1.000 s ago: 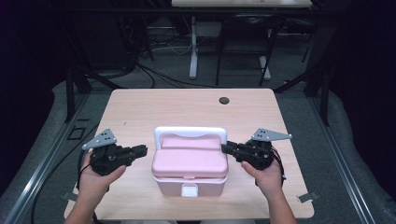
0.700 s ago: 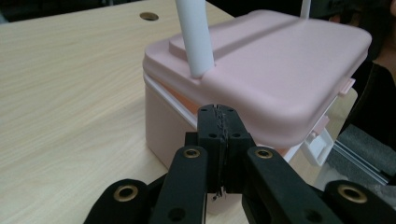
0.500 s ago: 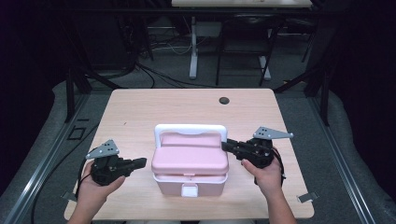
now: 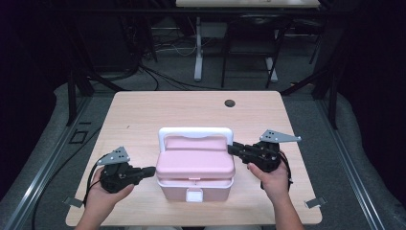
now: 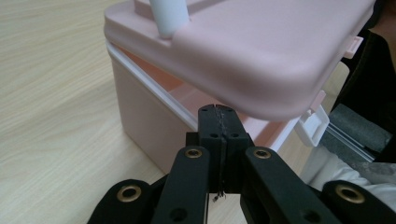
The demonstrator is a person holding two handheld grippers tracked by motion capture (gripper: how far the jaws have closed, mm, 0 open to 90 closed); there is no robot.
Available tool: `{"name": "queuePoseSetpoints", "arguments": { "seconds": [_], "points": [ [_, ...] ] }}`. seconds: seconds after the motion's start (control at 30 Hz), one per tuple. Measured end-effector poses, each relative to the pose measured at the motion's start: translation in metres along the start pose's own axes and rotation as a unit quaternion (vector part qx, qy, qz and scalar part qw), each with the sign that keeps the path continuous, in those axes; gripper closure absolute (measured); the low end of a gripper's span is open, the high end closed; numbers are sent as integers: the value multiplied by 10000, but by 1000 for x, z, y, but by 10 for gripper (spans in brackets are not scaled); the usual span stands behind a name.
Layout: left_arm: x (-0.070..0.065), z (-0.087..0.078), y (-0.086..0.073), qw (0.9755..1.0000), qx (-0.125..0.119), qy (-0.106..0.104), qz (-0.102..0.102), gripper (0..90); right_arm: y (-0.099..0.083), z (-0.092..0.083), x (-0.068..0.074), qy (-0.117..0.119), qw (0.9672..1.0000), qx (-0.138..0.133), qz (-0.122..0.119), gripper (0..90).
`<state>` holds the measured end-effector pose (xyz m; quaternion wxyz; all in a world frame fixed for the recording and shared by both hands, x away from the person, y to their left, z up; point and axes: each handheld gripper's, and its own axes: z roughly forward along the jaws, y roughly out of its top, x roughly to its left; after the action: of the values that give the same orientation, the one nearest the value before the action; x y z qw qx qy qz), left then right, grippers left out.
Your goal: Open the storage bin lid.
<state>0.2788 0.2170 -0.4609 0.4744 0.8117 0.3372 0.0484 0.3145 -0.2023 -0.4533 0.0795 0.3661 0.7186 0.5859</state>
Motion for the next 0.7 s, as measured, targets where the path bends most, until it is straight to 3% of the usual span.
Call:
{"name": "queuePoseSetpoints", "arguments": {
  "seconds": [0.7],
  "points": [
    [-15, 23, 6, 9995, 176, -155, 203, 900, 0, 0, 0, 11, 10000, -27, 40, 760]
  ]
}}
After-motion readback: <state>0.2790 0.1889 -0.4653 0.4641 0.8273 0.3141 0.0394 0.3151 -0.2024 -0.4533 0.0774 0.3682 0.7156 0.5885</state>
